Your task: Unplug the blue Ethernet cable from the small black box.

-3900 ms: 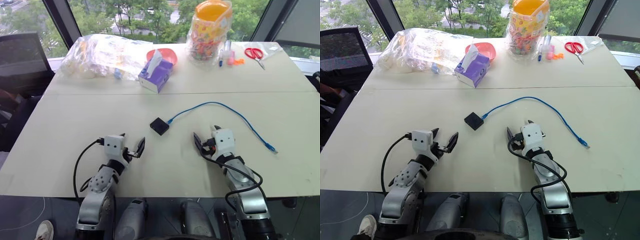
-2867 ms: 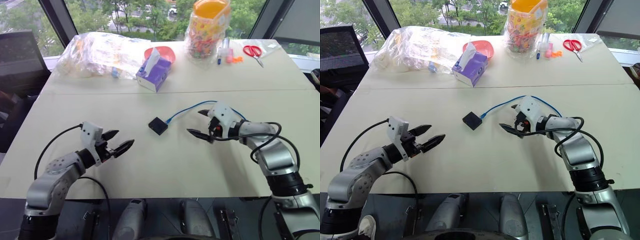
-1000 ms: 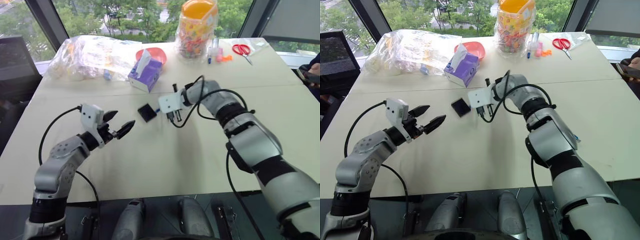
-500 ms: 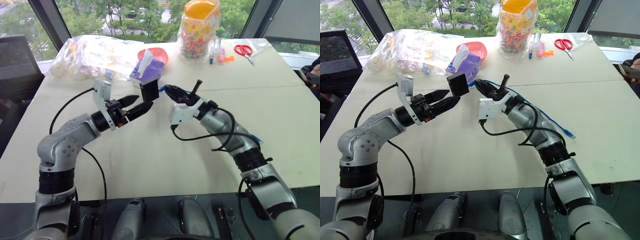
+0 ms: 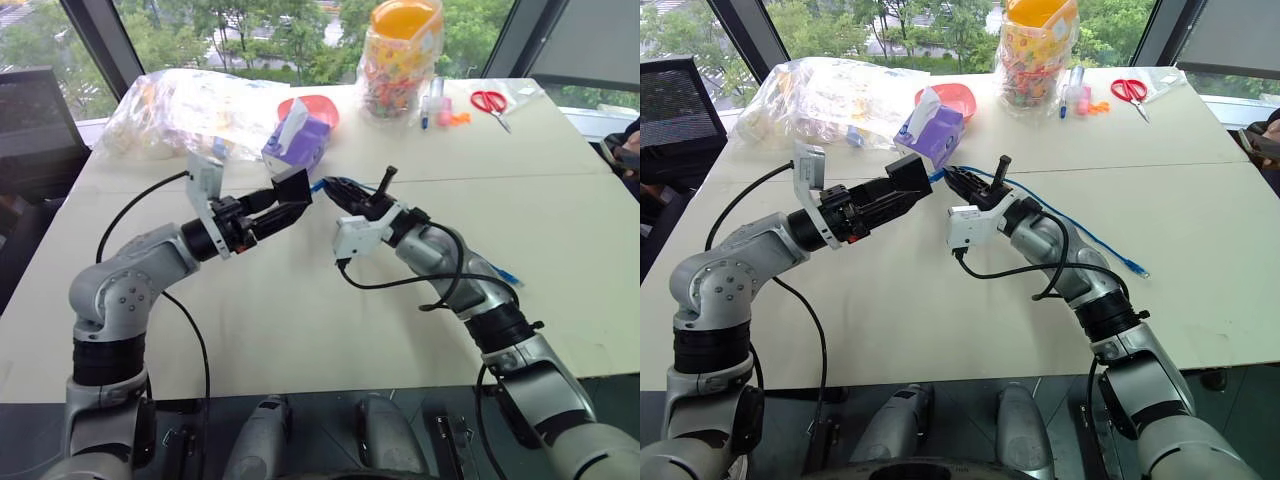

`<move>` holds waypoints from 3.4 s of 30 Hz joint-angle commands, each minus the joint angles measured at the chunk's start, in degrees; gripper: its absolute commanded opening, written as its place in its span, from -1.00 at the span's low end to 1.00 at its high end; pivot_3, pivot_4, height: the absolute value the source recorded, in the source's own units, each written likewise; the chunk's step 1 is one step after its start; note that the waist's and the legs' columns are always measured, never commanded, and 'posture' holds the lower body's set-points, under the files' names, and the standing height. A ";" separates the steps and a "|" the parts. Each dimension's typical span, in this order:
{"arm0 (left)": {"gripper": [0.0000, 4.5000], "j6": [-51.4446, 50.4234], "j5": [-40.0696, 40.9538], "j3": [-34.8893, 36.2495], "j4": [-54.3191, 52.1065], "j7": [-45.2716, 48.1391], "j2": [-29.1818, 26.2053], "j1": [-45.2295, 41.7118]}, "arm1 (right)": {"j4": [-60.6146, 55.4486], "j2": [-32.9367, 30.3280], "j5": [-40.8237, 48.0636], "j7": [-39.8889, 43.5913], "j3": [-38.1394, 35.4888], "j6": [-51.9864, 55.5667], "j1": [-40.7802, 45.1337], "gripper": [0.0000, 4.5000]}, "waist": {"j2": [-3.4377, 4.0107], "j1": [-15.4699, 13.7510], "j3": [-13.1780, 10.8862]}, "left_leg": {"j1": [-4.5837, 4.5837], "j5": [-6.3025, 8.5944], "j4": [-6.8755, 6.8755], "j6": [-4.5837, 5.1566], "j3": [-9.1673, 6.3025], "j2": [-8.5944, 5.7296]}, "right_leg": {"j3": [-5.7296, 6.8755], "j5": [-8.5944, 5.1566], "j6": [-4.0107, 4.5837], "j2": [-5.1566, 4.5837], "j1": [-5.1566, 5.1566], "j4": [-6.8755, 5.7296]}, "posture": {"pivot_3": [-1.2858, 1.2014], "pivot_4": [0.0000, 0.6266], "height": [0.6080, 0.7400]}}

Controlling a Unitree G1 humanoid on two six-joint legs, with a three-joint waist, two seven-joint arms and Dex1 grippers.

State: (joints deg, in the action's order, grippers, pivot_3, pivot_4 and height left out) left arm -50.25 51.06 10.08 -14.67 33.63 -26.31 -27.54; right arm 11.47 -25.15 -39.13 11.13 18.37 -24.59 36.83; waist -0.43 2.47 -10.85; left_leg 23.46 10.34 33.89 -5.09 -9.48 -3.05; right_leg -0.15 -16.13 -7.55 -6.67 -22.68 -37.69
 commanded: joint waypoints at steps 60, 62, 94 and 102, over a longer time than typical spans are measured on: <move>-0.80 -3.94 7.62 3.00 -7.52 24.76 -18.72 5.36 | 3.24 -4.01 66.51 71.01 -3.52 64.08 16.42 0.10 | -0.05 0.01 -0.15 | 0.27 0.08 -0.14 0.11 -0.02 0.03 | 0.12 0.00 -0.02 -0.02 -0.21 0.28 | 0.03 -0.52 0.80; -0.80 -3.79 7.54 3.14 -7.59 24.88 -19.02 5.81 | 3.58 -5.00 66.10 71.72 -3.69 64.04 16.29 0.10 | -0.06 0.01 -0.15 | 0.31 0.09 -0.13 0.11 -0.01 0.03 | 0.12 0.00 -0.02 -0.02 -0.23 0.29 | 0.03 -0.52 0.80; -0.80 -0.44 6.22 2.04 -6.13 22.37 -16.54 5.11 | -11.77 -2.47 75.97 66.36 -6.00 77.90 12.35 0.10 | -0.06 0.01 -0.15 | 0.65 0.08 0.00 0.12 -0.01 0.03 | 0.12 0.01 -0.03 -0.02 -0.51 0.24 | 0.03 -0.52 0.80; -0.80 -0.56 6.55 2.38 -6.46 21.72 -16.21 5.25 | -11.58 -2.51 75.61 65.85 -5.56 77.70 12.00 -0.25 | -0.06 0.02 -0.15 | 0.65 0.08 0.01 0.12 -0.01 0.03 | 0.13 0.01 -0.03 -0.02 -0.51 0.24 | 0.03 -0.52 0.80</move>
State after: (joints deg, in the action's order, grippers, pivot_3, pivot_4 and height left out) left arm -51.96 56.95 11.63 -20.08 55.74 -42.53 -21.14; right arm 2.25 -28.12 35.13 76.55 13.07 53.43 48.24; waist -0.49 2.49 -11.00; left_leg 24.11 10.42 33.90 -4.97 -9.49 -3.02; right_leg -0.03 -16.12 -7.58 -6.68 -23.20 -37.45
